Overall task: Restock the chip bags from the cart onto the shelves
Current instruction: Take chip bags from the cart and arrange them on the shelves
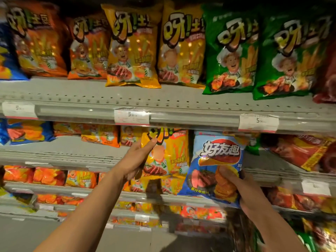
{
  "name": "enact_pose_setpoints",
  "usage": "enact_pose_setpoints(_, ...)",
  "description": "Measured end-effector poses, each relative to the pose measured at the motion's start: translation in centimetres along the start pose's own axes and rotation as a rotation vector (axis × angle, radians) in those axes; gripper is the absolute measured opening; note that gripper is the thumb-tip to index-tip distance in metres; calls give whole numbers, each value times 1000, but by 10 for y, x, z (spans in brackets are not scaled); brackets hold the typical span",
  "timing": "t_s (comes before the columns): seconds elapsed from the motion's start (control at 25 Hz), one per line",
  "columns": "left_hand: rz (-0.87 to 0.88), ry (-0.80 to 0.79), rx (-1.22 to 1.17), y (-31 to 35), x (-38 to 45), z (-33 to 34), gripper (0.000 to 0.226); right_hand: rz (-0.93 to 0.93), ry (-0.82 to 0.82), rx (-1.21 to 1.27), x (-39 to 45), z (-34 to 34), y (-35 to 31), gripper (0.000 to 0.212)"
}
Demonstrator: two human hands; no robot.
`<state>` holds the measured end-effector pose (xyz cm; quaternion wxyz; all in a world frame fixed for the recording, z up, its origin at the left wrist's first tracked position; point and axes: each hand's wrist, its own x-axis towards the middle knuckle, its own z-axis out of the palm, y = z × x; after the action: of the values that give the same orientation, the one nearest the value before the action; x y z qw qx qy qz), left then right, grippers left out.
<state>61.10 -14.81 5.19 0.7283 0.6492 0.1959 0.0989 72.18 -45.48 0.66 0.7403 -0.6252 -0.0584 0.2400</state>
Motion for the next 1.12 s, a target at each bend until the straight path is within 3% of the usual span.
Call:
enact_pose_setpoints(0.12, -61, 78, 25, 14, 34, 13, 30, 11, -57, 69, 24, -15, -11, 39)
enact_pose_setpoints(0.24, -100, 119, -26, 15, 53, 17, 15, -9, -56, 63, 36, -20, -18, 30)
enact_pose_setpoints(0.32, -123, 152, -30, 10, 59, 17, 6, -4, -39, 31, 38, -24, -15, 37)
enact_pose_setpoints(0.44, -151, 66, 115, 1, 58, 17, 33, 18, -33, 20, 39, -26, -15, 55)
enact_pose_setpoints(0.6, -141, 90, 314, -1, 57, 18, 42, 20, -59, 47, 38, -20, -16, 52)
enact_pose_setpoints(0.68, 10, 234, 456, -8, 52, 21, 40, 22, -57, 55, 37, -14, -15, 54)
enact_pose_setpoints(0.8, 437, 538, 734, -29, 30, 34, 36, 41, -59, 95, 35, -6, -8, 49)
enact_pose_setpoints(0.84, 543, 548, 845, -36, 25, 37, 40, 43, -56, 110, 35, -4, -3, 45)
enact_pose_setpoints(0.96, 648, 290, 1076, -44, 25, 38, 47, 45, -48, 152, 32, 7, 10, 41)
enact_pose_setpoints(1.12, 657, 103, 1038, -32, 19, 14, 43, 2, -64, 201, 28, 30, 17, 31)
